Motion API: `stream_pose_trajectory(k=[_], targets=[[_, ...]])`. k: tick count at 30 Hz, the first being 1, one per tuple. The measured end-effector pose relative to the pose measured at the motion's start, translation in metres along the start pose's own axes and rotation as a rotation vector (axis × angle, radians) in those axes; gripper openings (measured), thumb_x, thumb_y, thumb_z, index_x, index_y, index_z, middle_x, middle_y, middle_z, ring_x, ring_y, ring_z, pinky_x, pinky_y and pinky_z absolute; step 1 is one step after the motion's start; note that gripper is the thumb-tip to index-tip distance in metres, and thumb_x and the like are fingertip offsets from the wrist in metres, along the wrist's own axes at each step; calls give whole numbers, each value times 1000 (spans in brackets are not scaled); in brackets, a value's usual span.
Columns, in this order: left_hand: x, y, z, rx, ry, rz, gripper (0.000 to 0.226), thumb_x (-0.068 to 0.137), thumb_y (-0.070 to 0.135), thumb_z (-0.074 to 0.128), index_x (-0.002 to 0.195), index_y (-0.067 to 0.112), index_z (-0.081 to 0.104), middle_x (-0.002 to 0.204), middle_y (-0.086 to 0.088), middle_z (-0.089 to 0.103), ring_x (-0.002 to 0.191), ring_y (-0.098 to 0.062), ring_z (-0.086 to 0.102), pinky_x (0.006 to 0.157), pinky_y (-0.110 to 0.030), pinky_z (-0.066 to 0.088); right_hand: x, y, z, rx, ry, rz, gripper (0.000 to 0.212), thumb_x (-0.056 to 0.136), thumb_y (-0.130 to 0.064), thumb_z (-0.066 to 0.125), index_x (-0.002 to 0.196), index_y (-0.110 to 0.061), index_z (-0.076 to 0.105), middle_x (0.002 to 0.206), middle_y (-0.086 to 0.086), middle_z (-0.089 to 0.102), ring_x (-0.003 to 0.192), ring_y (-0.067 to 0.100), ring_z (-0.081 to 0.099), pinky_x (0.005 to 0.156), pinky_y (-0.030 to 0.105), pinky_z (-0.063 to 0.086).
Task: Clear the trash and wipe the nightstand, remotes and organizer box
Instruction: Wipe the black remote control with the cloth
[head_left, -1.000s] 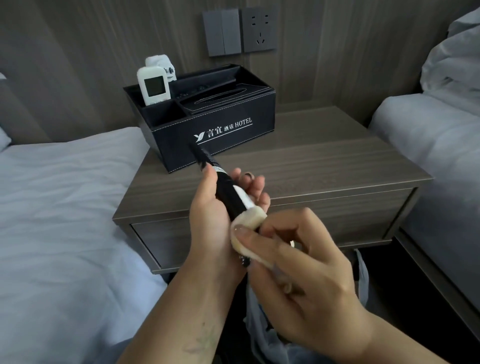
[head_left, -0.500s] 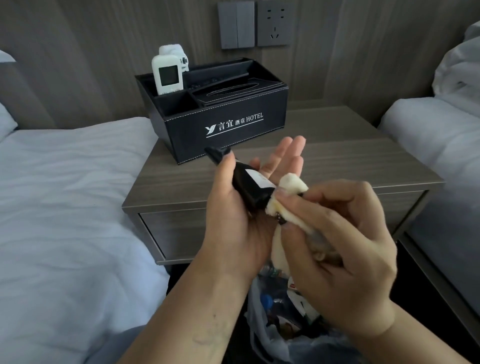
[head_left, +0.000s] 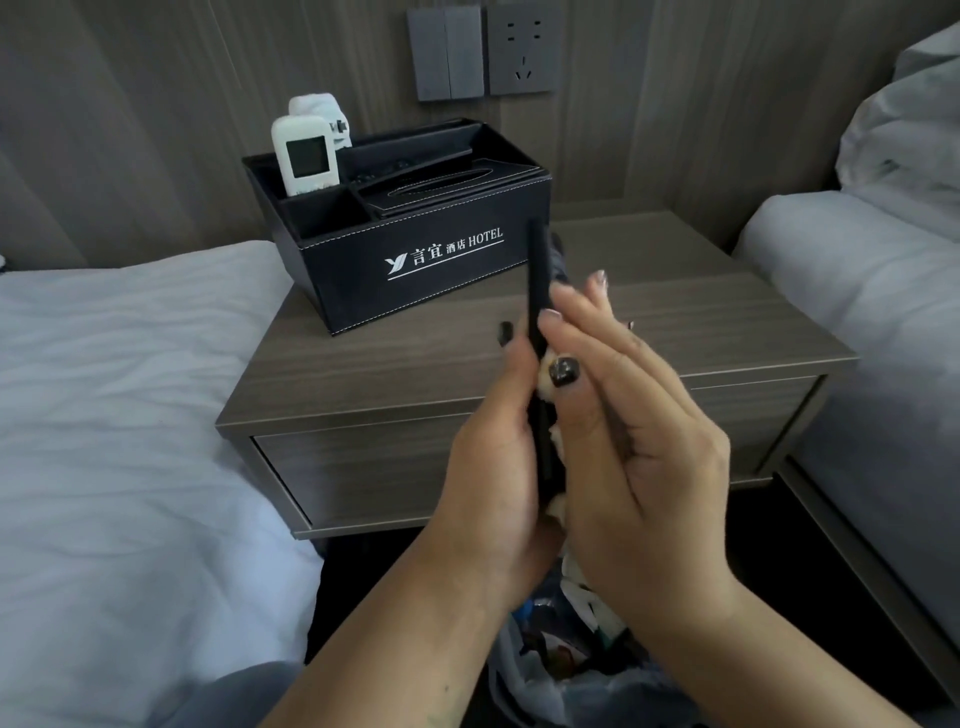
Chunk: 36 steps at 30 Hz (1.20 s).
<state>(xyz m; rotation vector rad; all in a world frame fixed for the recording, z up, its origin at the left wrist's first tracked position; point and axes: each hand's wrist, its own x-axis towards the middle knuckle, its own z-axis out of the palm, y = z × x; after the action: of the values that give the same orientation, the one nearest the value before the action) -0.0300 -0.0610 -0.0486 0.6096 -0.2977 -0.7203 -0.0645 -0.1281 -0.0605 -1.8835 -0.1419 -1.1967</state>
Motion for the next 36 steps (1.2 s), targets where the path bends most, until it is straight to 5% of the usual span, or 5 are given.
stream_pose_trajectory(k=[8,14,18,27,36], targets=[[-9,-5,2,483,-175,-80,35,89,25,57,123,31,63,104,6,68,98,-15,65,84,-31,55,57,22,-24,-63,178,114,27,96,-9,49,115,-9,68,131,2,62,126,10,54,107,34,43],[-15,23,-8,814,-320,-229,71,89,8,61,138,55,40,125,-2,63,108,-27,68,75,-34,58,85,38,-58,-1,-100,305,27,97,-14,48,90,-14,74,82,0,74,70,9,64,64,26,52],[-14,26,-8,828,-247,-264,50,86,34,61,133,39,48,115,-7,70,92,-28,72,66,-35,60,88,38,-72,565,-284,660,23,95,-12,52,83,1,67,81,20,72,92,28,71,82,36,58],[-5,19,-4,786,-97,-246,49,82,48,59,118,15,57,94,-18,75,81,-31,74,65,-36,61,80,29,-69,1365,-15,1146,28,92,-23,55,73,-7,70,85,7,73,89,24,73,86,38,57],[5,-30,-7,961,249,394,43,95,49,39,133,30,47,103,8,71,91,-12,70,73,-26,57,46,18,-29,1056,-39,1039,29,94,-25,55,104,-2,69,91,16,64,81,27,61,70,35,53]])
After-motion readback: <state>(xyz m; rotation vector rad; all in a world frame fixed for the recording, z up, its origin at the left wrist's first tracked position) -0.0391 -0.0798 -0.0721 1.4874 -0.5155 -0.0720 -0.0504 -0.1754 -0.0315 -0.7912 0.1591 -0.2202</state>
